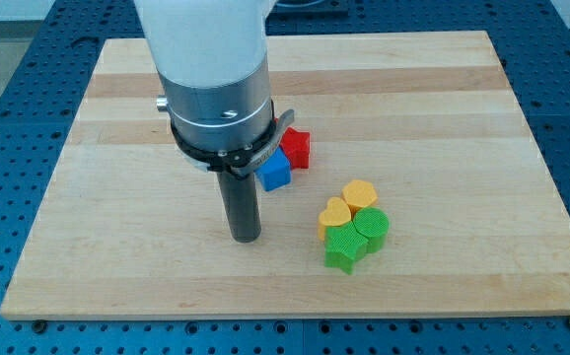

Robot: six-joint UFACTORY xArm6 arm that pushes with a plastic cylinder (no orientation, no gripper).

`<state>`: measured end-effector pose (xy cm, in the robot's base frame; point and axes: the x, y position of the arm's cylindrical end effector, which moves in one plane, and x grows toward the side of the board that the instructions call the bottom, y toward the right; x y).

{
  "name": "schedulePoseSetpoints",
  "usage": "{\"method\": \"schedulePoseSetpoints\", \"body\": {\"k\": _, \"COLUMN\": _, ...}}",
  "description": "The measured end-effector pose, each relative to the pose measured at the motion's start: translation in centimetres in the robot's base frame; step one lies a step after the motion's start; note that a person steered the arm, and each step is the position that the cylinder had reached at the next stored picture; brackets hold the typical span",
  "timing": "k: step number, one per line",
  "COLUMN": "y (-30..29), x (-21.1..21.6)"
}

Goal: Move blue cube and red star towards up

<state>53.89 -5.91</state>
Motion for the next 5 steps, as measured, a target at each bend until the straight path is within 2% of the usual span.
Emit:
{"method": "schedulePoseSetpoints", "body": {"k": 1, "y": -1.2, "x": -0.7}}
{"method": "schedulePoseSetpoints", "body": {"k": 3, "y": 0.3, "x": -6.3}}
{"method": "schedulePoseSetpoints", "body": {"k": 4, "y": 5.6, "x": -9.1}}
{"method": "schedulePoseSetpoints", "body": {"k": 5, "y": 10.7, "x": -10.0}}
